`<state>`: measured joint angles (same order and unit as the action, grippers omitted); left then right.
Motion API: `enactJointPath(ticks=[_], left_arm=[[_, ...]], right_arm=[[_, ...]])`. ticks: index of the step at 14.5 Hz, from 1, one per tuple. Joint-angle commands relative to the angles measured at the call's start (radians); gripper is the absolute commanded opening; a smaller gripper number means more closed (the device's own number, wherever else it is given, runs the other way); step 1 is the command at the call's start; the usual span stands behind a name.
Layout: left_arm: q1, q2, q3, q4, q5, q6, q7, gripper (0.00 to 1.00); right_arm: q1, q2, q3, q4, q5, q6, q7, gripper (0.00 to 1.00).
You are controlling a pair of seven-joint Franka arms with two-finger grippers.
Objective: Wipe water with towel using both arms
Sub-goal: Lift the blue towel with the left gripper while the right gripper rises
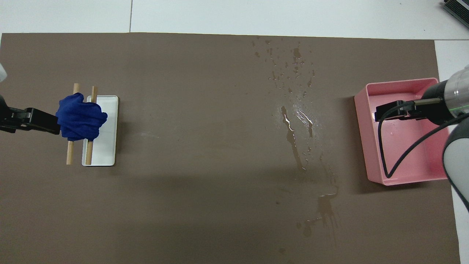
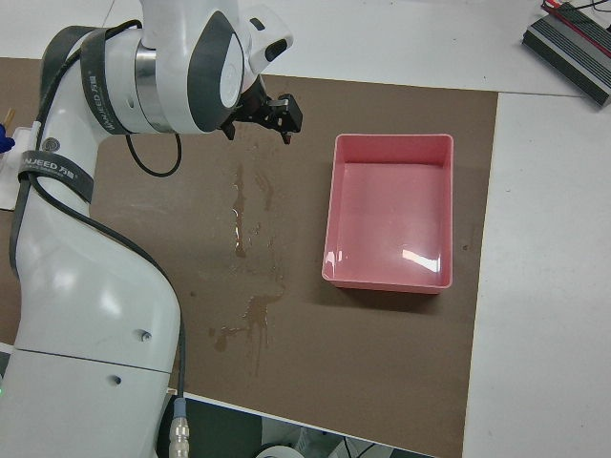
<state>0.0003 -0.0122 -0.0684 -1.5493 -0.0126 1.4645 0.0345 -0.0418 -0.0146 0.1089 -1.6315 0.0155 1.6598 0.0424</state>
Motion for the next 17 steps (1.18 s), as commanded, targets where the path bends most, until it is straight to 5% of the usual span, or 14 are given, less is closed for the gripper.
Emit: enactJointPath(ticks=[1,4,9,17], left_arm=[[0.009,-0.006,-0.008,-0.005,-0.001,0.01,0.004,1.0],[0.006,-0.011,-0.008,-0.029,0.0,0.037,-0.002,1.0],[0.015,-0.103,-0.007,-0.314,0.014,0.377,-0.134,1.0],[0.056,0.101,-0.007,-0.371,0.198,0.73,-0.321,1.0]], right_arm=[[-0.003,-0.013,0.003,-0.014,-0.018,0.017,0.014,1.0],[-0.003,-0.012,0.003,-0.014,-0.023,0.017,0.013,1.0],[-0.003,-0.013,0.005,-0.014,-0.022,0.015,0.022,1.0],[0.0,-0.015,0.006,-0.028,0.217,0.026,0.288,1.0]])
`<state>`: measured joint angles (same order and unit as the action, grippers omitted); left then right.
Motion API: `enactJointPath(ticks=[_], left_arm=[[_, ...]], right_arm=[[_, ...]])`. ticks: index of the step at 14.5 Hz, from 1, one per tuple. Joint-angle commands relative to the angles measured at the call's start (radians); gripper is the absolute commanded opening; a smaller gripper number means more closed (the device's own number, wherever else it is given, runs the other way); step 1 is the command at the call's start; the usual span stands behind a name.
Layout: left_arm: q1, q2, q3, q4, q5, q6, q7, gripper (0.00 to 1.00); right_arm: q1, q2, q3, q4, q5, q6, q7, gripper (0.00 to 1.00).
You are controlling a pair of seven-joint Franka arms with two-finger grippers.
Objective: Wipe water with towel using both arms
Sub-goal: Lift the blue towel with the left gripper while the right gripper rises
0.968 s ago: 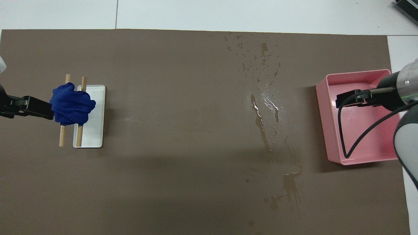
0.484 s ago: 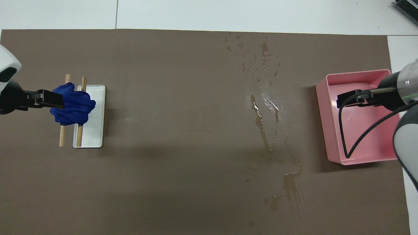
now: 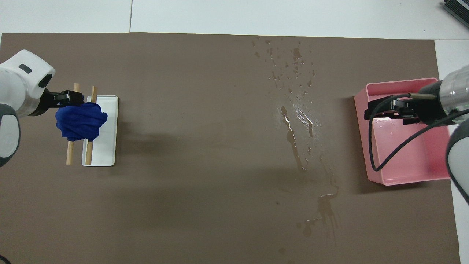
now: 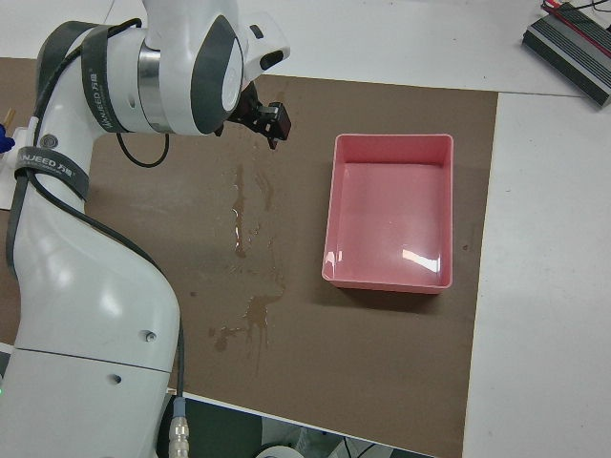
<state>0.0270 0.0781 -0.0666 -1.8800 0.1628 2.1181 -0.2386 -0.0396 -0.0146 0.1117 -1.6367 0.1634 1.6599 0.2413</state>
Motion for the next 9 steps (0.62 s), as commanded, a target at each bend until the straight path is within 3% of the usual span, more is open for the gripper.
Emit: enactJointPath(ticks=[1,5,6,7,9], left_arm=[[0.03,0.0,-0.009,-0.082,0.023,0.098,-0.062,1.0],[0.028,-0.021,-0.009,-0.152,0.023,0.134,-0.119,0.97],[0.027,-0.021,-0.009,-0.154,0.023,0.134,-0.131,0.83],[0.024,-0.021,-0.009,-0.154,0.023,0.132,-0.151,0.59],[0.022,-0.023,-0.009,-0.153,0.023,0.115,-0.171,0.02]], right_arm=[[-0.002,-0.015,0.005,-0.041,0.111,0.049,0.131,1.0],[0.0,-0.031,0.057,-0.15,0.225,0.185,0.366,1.0],[0.0,-0.028,0.071,-0.169,0.247,0.217,0.415,1.0],[0.001,-0.024,0.086,-0.202,0.274,0.268,0.455,1.0],[0.061,-0.007,0.094,-0.267,0.32,0.4,0.557,1.0]])
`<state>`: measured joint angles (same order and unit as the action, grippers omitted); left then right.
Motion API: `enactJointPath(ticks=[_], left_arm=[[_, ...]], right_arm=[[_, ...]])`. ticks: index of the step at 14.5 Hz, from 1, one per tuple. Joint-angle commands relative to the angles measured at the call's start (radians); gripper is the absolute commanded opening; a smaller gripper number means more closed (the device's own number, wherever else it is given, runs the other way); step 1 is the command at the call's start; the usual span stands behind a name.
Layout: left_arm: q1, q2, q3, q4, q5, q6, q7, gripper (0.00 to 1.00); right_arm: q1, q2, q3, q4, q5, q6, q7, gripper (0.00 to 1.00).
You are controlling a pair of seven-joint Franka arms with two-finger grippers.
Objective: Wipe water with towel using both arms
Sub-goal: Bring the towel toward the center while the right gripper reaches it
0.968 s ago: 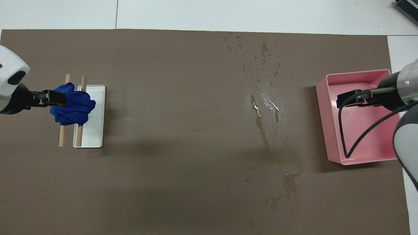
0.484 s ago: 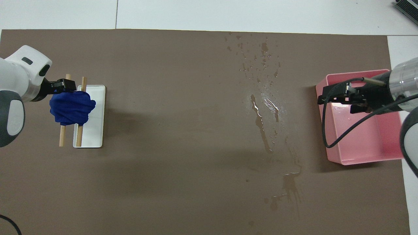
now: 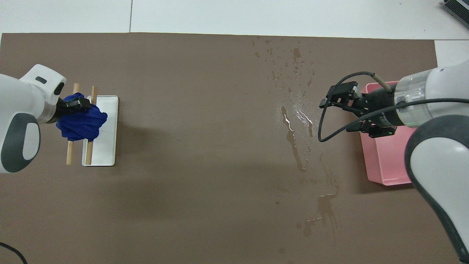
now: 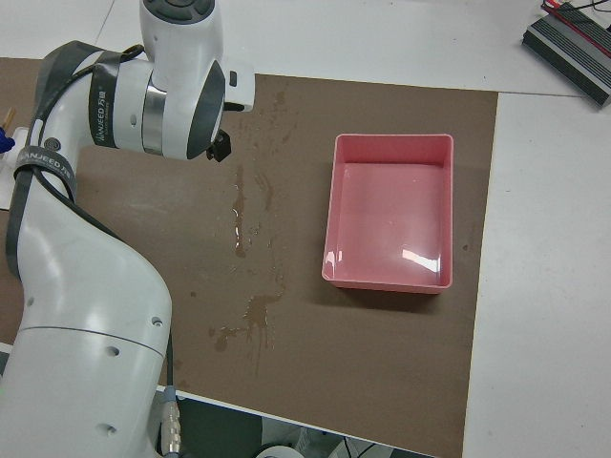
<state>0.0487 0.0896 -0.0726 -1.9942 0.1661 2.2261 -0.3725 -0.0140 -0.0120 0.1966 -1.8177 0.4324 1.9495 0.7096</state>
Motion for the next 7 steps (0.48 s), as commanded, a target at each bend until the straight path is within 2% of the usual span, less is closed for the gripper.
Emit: enactJointPath(ticks=[1,3,4,7], left_arm=[[-0.001,-0.034,-0.003,-0.035,0.02,0.006,-0.037,0.0],[-0.004,-0.031,-0.003,-0.017,0.02,-0.019,-0.036,0.0],[-0.004,-0.027,-0.003,0.0,0.021,-0.032,-0.034,0.0],[-0.01,0.011,-0.006,0.138,0.01,-0.176,-0.04,0.0]], right_arm=[[0.048,0.018,0.009,-0.092,0.064,0.143,0.147,1.0],[0.069,0.072,0.009,-0.091,0.08,0.187,0.238,1.0],[0.069,0.089,0.009,-0.091,0.129,0.209,0.267,1.0],[0.089,0.119,0.009,-0.098,0.279,0.282,0.408,1.0]])
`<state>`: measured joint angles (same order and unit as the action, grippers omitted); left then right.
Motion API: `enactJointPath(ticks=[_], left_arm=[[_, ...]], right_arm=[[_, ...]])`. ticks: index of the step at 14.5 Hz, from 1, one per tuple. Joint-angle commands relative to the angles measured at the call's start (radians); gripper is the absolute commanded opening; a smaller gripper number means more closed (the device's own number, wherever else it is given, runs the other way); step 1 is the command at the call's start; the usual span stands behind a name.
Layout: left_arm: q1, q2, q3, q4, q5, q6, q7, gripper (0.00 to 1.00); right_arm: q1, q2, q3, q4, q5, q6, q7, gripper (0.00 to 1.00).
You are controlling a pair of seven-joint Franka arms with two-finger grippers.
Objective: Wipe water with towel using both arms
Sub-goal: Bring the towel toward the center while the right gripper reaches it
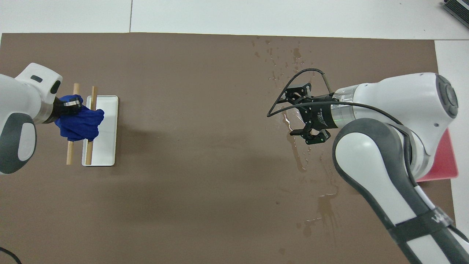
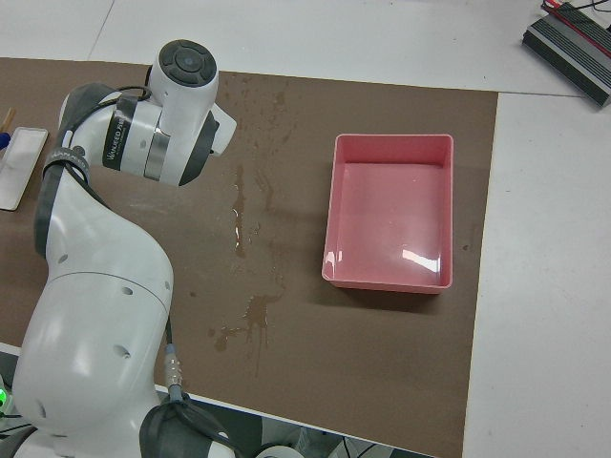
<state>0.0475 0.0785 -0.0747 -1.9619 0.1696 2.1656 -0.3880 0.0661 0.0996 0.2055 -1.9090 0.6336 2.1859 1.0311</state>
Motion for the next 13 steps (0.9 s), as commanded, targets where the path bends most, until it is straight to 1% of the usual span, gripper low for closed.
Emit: enactJointPath(ticks=[1,2,3,4,5,7,10,13], left_arm=[[-0.011,0.038,-0.007,0.159,-0.007,-0.18,-0.037,0.0],[-0.012,0.049,-0.007,0.207,-0.056,-0.229,-0.078,0.0],[-0.011,0.052,-0.007,0.231,-0.132,-0.248,-0.145,0.0],[-0.011,0.049,-0.005,0.241,-0.204,-0.251,-0.225,0.0],[-0.012,0.041,-0.008,0.242,-0.255,-0.251,-0.309,0.0],[-0.012,0.017,-0.02,0.241,-0.355,-0.259,-0.478,0.0],[-0.02,-0.006,-0.065,0.236,-0.513,-0.251,-0.725,0.0],[-0.021,-0.016,-0.124,0.218,-0.639,-0.244,-0.901,0.0]], right_arm=[[0.017,0.008,0.0,-0.007,0.124,0.051,0.119,1.0],[0.027,0.008,0.0,-0.007,0.159,0.055,0.138,1.0],[0.058,0.008,-0.001,-0.007,0.179,0.075,0.158,1.0],[0.082,0.009,0.0,-0.007,0.189,0.122,0.194,1.0],[0.11,0.012,0.0,-0.007,0.208,0.168,0.229,1.0],[0.171,0.017,-0.001,-0.005,0.297,0.222,0.262,1.0],[0.242,0.021,-0.001,-0.018,0.307,0.357,0.329,1.0],[0.29,0.04,0.0,-0.018,0.32,0.442,0.368,1.0]])
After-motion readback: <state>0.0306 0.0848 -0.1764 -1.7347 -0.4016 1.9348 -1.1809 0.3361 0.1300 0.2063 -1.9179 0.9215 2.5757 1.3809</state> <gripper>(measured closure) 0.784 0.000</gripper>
